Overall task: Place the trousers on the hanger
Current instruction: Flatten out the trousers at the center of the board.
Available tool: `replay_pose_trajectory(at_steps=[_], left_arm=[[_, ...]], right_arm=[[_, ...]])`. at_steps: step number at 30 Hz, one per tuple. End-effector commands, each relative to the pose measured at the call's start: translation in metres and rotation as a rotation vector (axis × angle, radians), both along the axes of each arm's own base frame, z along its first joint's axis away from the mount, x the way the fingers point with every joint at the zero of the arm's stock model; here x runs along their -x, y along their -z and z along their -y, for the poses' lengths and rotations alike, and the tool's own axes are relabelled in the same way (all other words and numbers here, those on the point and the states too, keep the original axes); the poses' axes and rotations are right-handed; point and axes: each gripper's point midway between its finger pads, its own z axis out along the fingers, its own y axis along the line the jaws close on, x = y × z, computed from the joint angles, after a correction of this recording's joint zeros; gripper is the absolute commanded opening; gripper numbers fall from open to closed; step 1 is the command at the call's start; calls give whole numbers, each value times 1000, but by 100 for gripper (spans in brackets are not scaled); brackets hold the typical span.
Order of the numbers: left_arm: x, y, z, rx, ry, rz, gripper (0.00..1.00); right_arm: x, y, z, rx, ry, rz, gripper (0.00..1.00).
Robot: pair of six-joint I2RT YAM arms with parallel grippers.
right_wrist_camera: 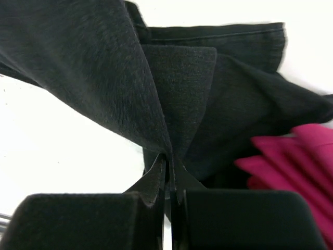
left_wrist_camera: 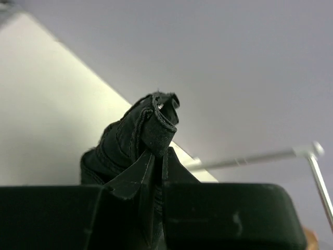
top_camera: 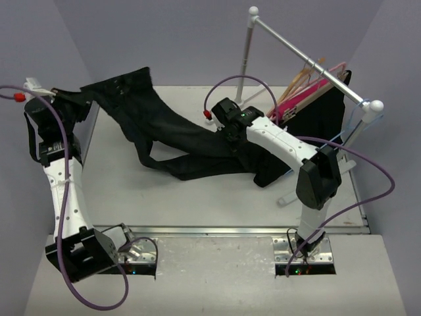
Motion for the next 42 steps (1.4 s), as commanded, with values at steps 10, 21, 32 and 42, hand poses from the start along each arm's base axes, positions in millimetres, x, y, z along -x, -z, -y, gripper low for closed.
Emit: replay_pose_trajectory(at_steps=[10,21,32,42], left_arm=[[23,122,-58,42,-231,-324,0],[41,69,-55,16,-282,-174,0],[87,74,-71,63,-530,-117,0],[94,56,-78,28,-576,-145,0]], right_arm=[[-5,29,2,-7,90,-78,0],[-93,-44,-59,-170,68,146,0],[-177,-25,-78,-47,-48,428,19],[-97,-28,-83,-87,-78,271,82]])
